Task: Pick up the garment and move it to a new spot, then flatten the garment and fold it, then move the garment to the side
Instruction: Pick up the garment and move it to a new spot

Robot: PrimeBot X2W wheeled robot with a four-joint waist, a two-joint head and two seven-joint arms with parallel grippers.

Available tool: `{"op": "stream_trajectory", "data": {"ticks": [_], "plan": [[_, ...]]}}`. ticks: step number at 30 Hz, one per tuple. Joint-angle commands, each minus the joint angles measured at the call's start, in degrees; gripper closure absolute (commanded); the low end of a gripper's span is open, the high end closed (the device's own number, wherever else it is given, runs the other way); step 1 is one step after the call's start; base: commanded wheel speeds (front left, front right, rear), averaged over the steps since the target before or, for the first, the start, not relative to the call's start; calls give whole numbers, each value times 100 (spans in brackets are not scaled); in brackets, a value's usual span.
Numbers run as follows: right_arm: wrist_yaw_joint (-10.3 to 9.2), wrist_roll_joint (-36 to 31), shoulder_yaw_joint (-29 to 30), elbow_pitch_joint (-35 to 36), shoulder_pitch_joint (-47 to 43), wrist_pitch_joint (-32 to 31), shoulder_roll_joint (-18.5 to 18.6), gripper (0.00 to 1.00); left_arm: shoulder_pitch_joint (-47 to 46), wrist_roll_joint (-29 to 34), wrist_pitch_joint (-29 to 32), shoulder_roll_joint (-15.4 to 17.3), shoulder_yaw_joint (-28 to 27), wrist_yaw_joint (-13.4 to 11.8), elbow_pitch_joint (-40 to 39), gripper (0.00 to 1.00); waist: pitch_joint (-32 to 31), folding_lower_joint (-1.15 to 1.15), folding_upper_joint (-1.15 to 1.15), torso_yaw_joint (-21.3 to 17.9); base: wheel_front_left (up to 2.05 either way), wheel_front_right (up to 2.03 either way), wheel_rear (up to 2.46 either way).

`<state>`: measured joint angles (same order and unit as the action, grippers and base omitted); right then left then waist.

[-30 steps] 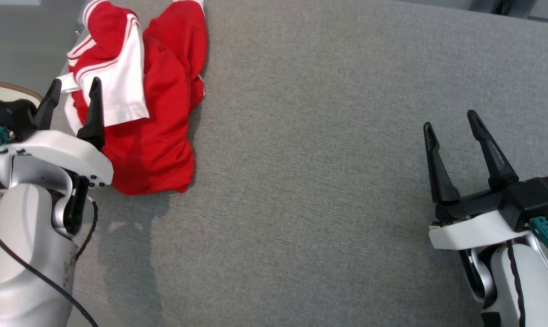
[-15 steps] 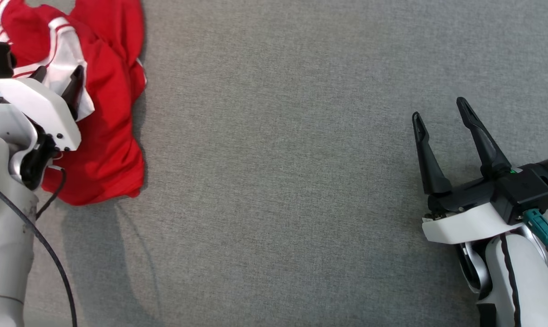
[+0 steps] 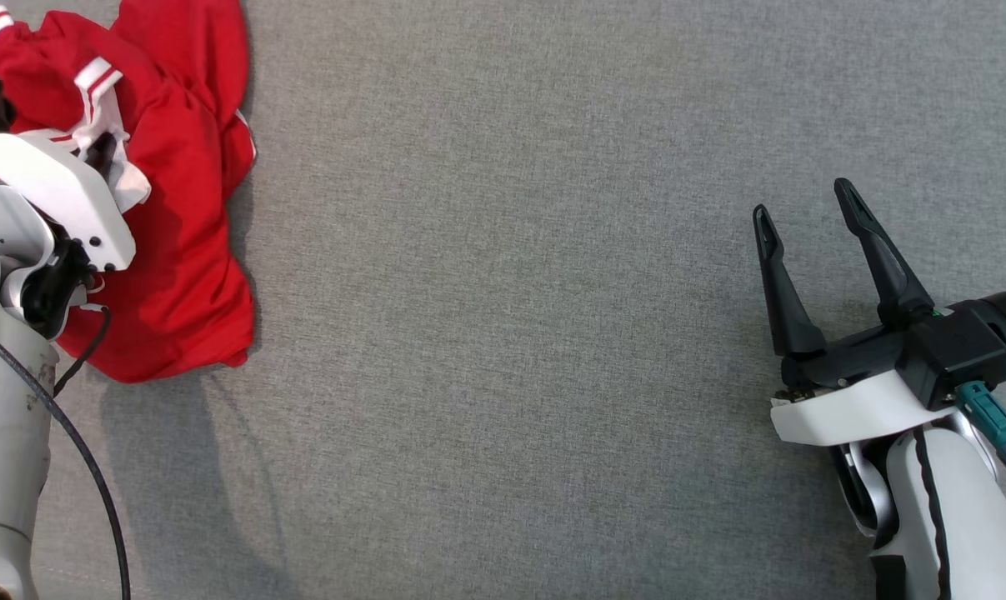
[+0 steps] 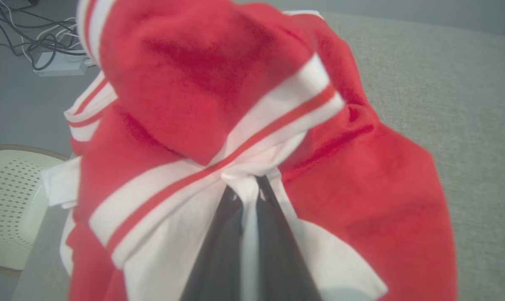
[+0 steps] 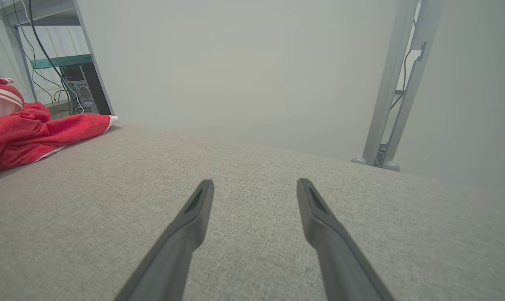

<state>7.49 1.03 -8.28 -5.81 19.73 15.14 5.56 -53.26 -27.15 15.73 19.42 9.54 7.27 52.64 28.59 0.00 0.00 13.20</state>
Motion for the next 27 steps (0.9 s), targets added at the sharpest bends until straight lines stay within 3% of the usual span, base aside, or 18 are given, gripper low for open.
{"op": "stream_trajectory", "data": {"ticks": [1,6,17,23,27], "plan": [[1,13,8,-1,66,3,10,0,-91,-36,-106,48,9,28,18,100,-52,0,0,24,0,0,0],[1,44,-13,-47,50,3,-15,0,-150,38,-889,125,-88,-185,-37,100,-254,0,0,57,0,0,0],[1,151,18,-154,-184,3,-91,0,-120,189,-2371,175,-159,-399,-486,100,-1025,0,0,111,0,0,0],[1,236,71,-168,-378,3,-170,0,65,112,-2930,109,-220,-279,-1405,100,-1550,0,0,57,0,0,0],[1,284,129,-135,-551,3,-217,0,332,116,-3048,-13,-319,-422,-2324,100,-1856,0,0,-36,0,0,0]]}}
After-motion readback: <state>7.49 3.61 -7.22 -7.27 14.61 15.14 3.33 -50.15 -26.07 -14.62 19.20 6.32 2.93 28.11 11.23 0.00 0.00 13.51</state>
